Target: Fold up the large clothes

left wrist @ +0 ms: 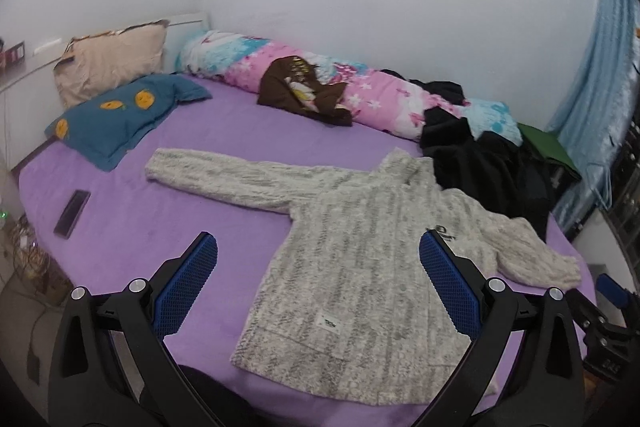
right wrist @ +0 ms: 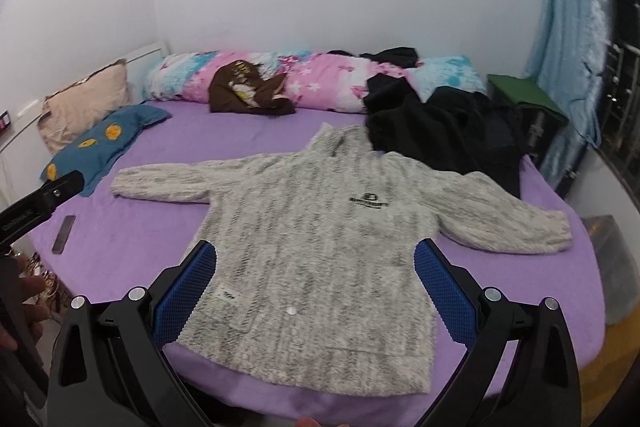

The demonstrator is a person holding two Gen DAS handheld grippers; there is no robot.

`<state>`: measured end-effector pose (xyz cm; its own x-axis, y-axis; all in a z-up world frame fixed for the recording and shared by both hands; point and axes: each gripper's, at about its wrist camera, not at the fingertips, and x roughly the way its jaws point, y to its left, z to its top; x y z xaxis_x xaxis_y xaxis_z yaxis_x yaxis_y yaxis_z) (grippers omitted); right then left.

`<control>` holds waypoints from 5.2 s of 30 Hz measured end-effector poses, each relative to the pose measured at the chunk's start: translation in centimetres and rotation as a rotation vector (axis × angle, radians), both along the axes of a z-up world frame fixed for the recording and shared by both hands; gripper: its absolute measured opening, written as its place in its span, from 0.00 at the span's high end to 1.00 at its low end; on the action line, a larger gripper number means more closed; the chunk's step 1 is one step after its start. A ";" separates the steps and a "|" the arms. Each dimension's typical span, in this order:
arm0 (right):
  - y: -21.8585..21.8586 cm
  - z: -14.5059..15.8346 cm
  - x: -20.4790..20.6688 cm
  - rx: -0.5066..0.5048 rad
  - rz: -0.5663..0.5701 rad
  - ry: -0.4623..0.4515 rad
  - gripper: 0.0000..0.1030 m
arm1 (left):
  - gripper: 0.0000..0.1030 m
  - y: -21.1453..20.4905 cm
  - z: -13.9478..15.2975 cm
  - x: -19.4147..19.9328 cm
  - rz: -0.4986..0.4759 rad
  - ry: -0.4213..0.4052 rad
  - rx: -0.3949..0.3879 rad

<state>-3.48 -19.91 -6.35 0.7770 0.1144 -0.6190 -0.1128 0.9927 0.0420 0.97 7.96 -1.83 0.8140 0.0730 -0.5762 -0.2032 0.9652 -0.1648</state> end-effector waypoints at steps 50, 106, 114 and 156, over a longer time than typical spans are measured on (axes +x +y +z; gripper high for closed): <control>24.5 -24.1 31.3 -0.189 0.118 0.122 0.06 | 0.06 46.2 -28.9 26.7 0.327 -0.033 -0.669; 22.0 -34.8 43.2 -0.030 0.132 0.254 0.04 | 0.89 33.7 -11.2 32.7 0.046 -0.167 -0.450; 22.3 -35.2 44.3 -0.056 0.144 0.296 0.04 | 0.89 21.1 -4.4 32.3 -0.124 -0.200 -0.370; -26.9 -26.3 21.8 0.229 -0.226 0.224 0.06 | 0.84 -31.7 -32.1 33.5 -0.505 0.134 0.351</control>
